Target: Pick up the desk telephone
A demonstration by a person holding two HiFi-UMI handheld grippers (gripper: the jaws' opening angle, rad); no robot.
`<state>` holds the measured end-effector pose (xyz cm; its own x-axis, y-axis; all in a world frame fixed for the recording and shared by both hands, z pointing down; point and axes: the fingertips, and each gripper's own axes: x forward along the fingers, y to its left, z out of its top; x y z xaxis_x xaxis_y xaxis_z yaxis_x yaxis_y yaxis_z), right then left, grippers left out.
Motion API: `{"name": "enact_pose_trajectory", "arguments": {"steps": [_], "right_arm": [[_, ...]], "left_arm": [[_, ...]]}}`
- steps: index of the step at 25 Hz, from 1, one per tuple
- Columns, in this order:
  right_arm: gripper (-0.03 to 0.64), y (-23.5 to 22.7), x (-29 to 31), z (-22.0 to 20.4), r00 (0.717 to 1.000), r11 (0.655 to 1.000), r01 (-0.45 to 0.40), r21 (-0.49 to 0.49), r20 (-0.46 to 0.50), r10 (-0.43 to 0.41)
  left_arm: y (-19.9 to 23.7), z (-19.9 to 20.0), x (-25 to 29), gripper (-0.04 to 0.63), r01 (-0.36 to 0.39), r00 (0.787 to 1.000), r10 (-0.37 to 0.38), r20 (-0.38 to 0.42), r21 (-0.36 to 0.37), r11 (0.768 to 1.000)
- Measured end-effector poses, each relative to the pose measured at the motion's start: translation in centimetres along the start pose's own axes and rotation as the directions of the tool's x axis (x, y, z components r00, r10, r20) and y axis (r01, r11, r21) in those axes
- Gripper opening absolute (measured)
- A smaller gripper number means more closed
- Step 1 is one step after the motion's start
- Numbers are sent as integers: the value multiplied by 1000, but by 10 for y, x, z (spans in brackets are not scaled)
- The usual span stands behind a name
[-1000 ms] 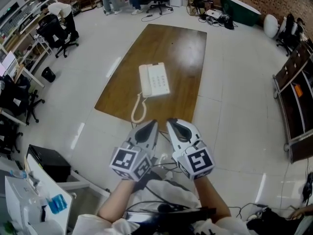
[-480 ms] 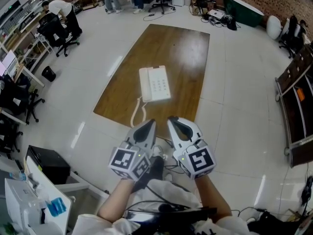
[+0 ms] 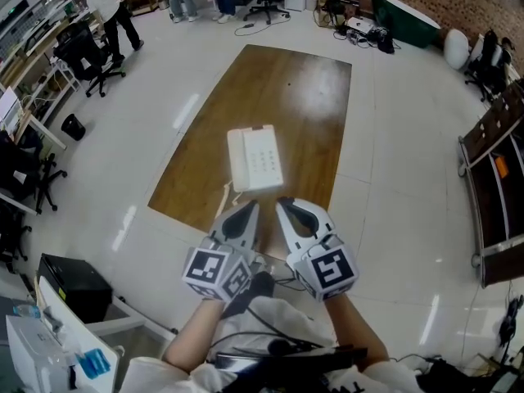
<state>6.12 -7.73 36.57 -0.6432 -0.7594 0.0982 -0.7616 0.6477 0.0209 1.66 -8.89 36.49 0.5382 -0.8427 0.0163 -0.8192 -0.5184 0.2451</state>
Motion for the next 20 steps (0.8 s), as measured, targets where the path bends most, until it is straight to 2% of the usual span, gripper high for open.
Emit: {"name": "enact_pose_trajectory", "arguments": {"steps": [5, 6, 11, 12, 13, 14, 16, 17, 18, 20], "right_arm": [[3, -9, 25, -4, 999, 1000, -14, 21, -31, 15], [35, -10, 31, -6, 999, 999, -16, 28, -40, 17], [37, -19, 57, -18, 997, 998, -10, 57, -72, 14], [36, -22, 61, -21, 997, 998, -6, 59, -82, 11], [37, -26, 65, -25, 996, 998, -2, 63, -93, 7], [37, -30, 69, -28, 995, 998, 3, 68, -102, 4], [39, -36, 76, -35, 992, 996, 8, 85, -124, 3], [96, -39, 80, -39, 990, 995, 9, 96, -138, 5], [114, -42, 84, -43, 989, 994, 10, 108, -151, 6], [114, -49, 91, -54, 985, 992, 23, 126, -175, 0]], "left_arm": [[21, -2, 20, 2, -3, 1000, 3, -5, -21, 1000], [25, -3, 23, 2, -4, 1000, 3, -9, -23, 1000], [50, -15, 40, 3, 0, 999, -2, -47, -56, 998], [54, -18, 43, 31, 5, 998, -9, -57, -69, 998], [59, -21, 47, 87, 11, 998, -17, -68, -83, 996], [63, -24, 51, 104, 15, 997, -22, -79, -96, 995], [73, -29, 58, 104, 10, 995, -20, -95, -109, 994], [78, -32, 61, 104, 5, 995, -16, -102, -111, 994], [84, -35, 64, 104, 1, 994, -13, -109, -114, 994], [95, -42, 69, 106, -4, 992, -13, -125, -131, 991]]}}
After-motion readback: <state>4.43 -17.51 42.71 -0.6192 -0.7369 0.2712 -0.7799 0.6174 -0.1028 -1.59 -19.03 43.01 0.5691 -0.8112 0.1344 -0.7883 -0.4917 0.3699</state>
